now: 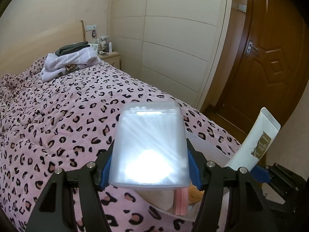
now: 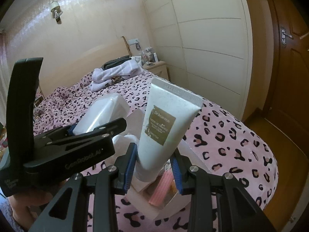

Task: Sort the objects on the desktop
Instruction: 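Lower swab box into paper bag with left tool while right tool lowers tube inside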

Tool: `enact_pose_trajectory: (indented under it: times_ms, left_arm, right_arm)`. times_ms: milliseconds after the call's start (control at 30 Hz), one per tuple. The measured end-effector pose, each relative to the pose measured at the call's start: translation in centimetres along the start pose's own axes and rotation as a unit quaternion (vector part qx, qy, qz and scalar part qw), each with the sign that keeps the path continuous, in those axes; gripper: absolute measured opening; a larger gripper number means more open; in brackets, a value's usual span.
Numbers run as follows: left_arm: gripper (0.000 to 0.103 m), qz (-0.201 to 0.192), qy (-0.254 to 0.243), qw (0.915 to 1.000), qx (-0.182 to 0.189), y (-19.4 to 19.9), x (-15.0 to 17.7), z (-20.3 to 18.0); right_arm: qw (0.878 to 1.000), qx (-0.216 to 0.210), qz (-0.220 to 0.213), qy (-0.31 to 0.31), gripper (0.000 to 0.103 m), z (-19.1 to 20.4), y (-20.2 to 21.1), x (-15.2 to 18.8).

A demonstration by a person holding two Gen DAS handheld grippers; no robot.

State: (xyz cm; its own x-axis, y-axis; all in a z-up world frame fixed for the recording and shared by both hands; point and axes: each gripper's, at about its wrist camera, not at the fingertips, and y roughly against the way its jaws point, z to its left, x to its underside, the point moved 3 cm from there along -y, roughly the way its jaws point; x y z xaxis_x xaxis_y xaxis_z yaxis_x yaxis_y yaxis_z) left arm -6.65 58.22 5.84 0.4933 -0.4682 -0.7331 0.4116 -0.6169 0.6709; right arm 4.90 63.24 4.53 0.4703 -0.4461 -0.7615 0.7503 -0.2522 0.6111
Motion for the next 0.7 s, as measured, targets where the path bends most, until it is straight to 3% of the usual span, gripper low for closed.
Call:
enact_pose_trajectory:
  times_ms: [467,700]
  left_arm:
    - [0.064,0.013,0.02,0.9991,0.034,-4.0,0.0,0.7]
    - [0.065,0.009,-0.001,0.9988,0.049,-3.9,1.4,-0.6]
  right_arm:
    - [0.998,0.027,0.042,0.029,0.035,0.1,-4.5,1.3]
    - [0.997,0.028,0.053,0.041,0.035,0.3,-4.7,2.2]
